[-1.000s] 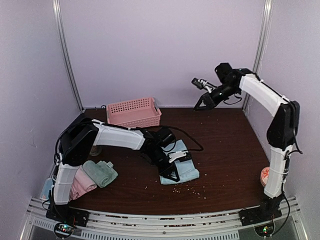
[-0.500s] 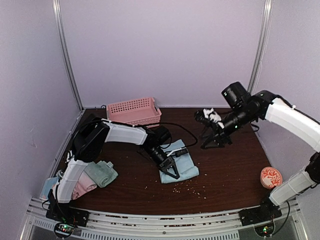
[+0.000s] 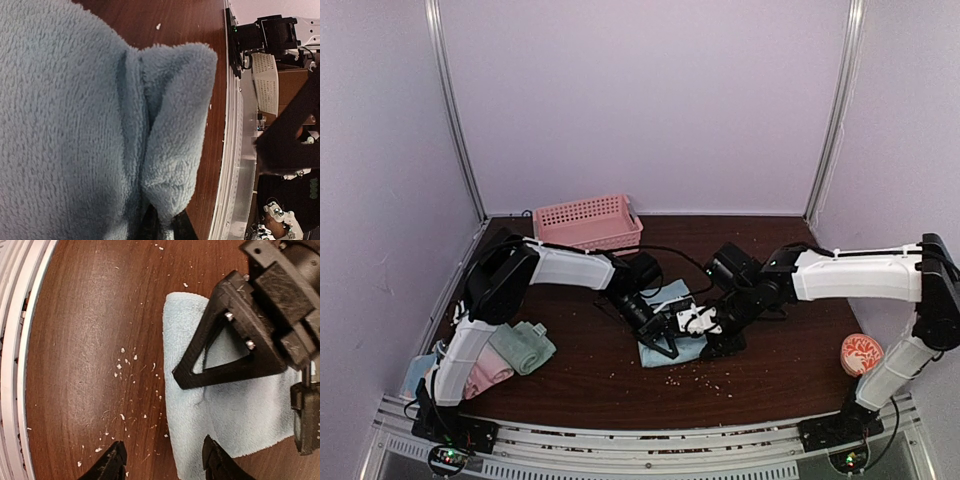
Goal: Roll the towels
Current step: Roll the towel at the center of the board.
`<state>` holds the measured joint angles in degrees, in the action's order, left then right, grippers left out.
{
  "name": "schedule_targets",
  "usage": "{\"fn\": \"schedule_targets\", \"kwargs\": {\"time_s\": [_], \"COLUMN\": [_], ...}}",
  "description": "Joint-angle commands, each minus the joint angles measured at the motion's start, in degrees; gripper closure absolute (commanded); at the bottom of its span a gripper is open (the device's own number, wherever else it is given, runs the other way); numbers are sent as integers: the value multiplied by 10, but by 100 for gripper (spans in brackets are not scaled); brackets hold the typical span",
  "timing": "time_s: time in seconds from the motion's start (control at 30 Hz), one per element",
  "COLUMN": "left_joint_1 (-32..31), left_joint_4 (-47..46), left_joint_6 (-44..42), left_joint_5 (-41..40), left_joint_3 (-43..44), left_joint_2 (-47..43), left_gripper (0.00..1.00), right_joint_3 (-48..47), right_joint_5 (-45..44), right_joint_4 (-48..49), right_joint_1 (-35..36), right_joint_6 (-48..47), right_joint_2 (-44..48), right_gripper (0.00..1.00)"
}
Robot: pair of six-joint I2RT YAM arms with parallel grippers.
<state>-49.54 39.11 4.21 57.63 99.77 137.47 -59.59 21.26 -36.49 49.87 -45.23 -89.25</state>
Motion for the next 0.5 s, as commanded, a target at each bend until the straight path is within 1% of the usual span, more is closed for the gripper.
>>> {"fn": "schedule_targets", "kwargs": {"time_s": [0.0, 0.1, 0.27, 0.33, 0.47], "left_joint_1": [1, 1, 1, 1, 1], "left_joint_4": [25, 25, 25, 25, 25], "left_joint_6": [6, 3, -2, -2, -2], "left_joint_5": [-37, -33, -29, -29, -27], "left_joint_3": [-11, -14, -15, -13, -13], "left_joint_2": [22, 24, 25, 28, 31], "left_gripper": [100, 100, 100, 100, 100], "right_joint_3": [29, 49, 72, 66, 45], "right_joint_5": [-64, -103, -135, -140, -121], "right_joint_4": [62, 86, 118, 116, 89], "right_joint_1": [24, 36, 44, 47, 51], "right_joint_6": [-12, -13, -16, -12, -20], "right_joint_2": [-26, -39, -49, -51, -29], "right_gripper": [49, 53, 56, 59, 60]}}
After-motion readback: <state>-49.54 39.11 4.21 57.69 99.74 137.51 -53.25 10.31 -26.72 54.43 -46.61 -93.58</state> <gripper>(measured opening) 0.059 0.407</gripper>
